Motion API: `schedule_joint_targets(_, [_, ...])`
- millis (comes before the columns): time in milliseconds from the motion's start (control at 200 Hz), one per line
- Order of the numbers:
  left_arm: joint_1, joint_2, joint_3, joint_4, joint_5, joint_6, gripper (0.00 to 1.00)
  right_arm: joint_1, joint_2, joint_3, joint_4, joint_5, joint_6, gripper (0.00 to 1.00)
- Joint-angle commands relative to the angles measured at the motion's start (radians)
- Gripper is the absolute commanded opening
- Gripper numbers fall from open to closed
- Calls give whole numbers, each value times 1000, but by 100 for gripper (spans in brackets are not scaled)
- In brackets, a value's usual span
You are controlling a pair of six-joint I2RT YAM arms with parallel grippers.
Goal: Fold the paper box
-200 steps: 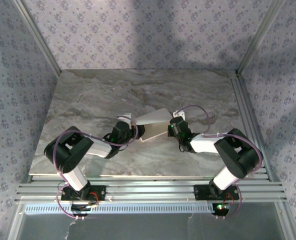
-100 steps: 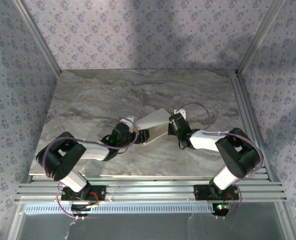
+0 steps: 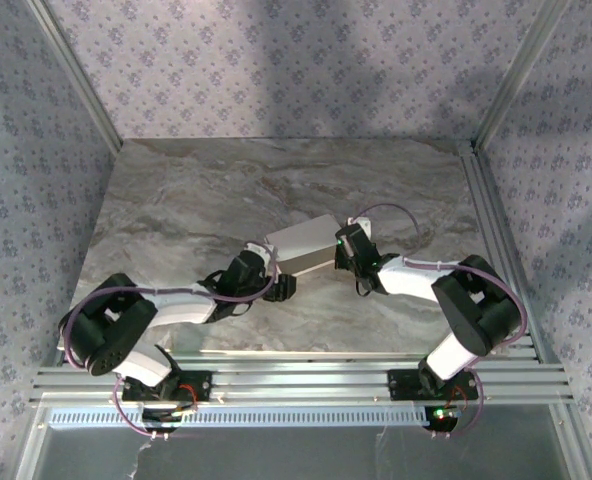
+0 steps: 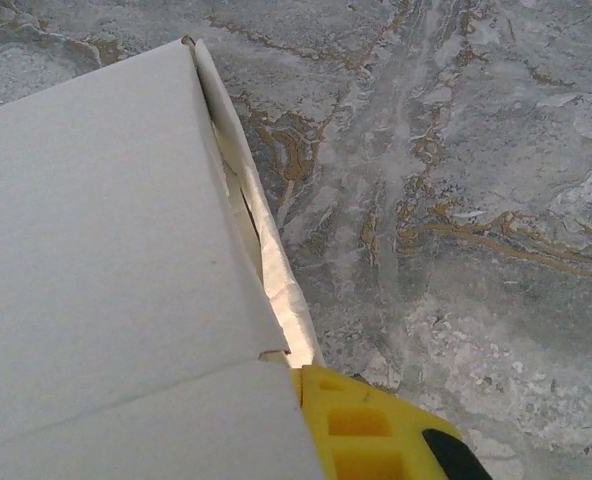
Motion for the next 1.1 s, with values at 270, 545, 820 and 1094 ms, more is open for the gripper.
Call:
schedule_joint_targets(270, [-85, -113, -5, -122, -38, -10, 81, 0, 38, 40, -84, 7, 50, 0])
schedule_joint_targets(545, [-96, -529, -42, -375, -78, -287, 70, -3, 50, 35, -70, -1, 48, 0])
schedule_joint_targets(820, [154, -747, 18, -524, 0, -447, 59, -9, 47, 25, -62, -11, 36, 0])
schedule_joint_targets(1094, [171, -402, 220, -478, 43, -511, 56, -9, 58, 24, -58, -26, 32, 0])
